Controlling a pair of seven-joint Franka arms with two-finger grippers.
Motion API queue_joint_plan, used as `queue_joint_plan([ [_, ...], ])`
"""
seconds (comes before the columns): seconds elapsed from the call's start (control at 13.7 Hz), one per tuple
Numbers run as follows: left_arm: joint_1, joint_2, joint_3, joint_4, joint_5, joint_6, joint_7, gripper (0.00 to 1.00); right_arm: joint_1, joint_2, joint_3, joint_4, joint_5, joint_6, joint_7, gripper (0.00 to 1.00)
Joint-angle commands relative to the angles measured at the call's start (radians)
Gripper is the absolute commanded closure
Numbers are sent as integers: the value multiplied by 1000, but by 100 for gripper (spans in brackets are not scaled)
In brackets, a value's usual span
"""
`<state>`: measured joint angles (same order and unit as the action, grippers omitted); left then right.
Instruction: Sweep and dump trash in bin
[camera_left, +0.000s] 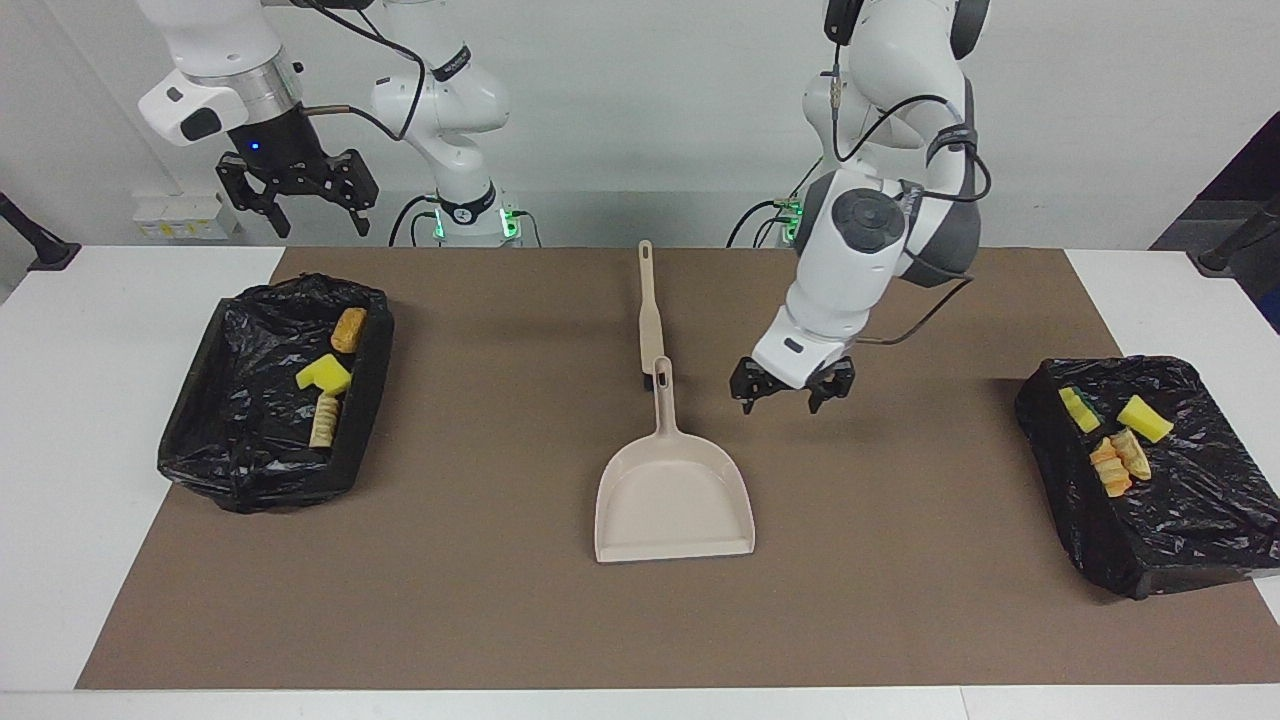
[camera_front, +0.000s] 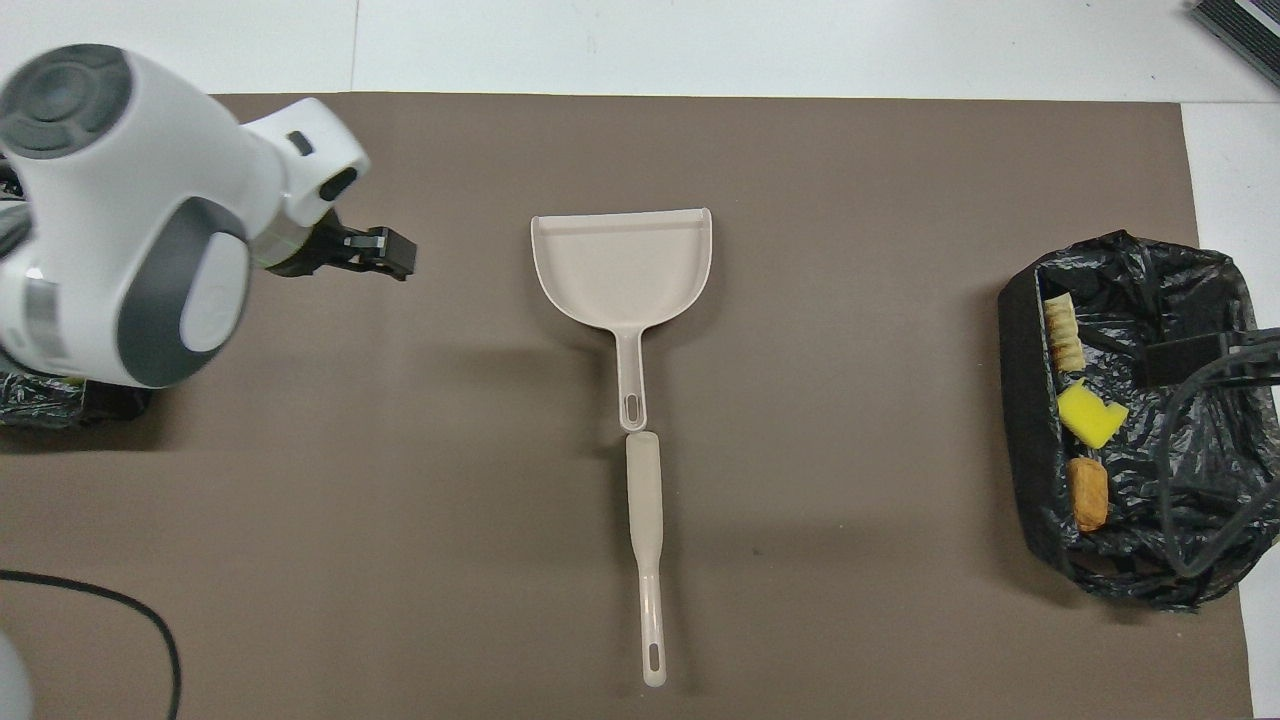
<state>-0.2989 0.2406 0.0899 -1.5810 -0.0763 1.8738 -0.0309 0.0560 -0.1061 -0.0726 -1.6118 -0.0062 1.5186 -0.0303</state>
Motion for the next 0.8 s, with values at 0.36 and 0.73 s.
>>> queue_joint_plan([
  [0.36,224,-130,-12,51,90,-140,299,0,-10,-1,4,3,18,-9,-25,0],
  [0.73,271,-158,-12,107,75,-246,327,0,-10,-1,4,3,18,-9,-25,0],
])
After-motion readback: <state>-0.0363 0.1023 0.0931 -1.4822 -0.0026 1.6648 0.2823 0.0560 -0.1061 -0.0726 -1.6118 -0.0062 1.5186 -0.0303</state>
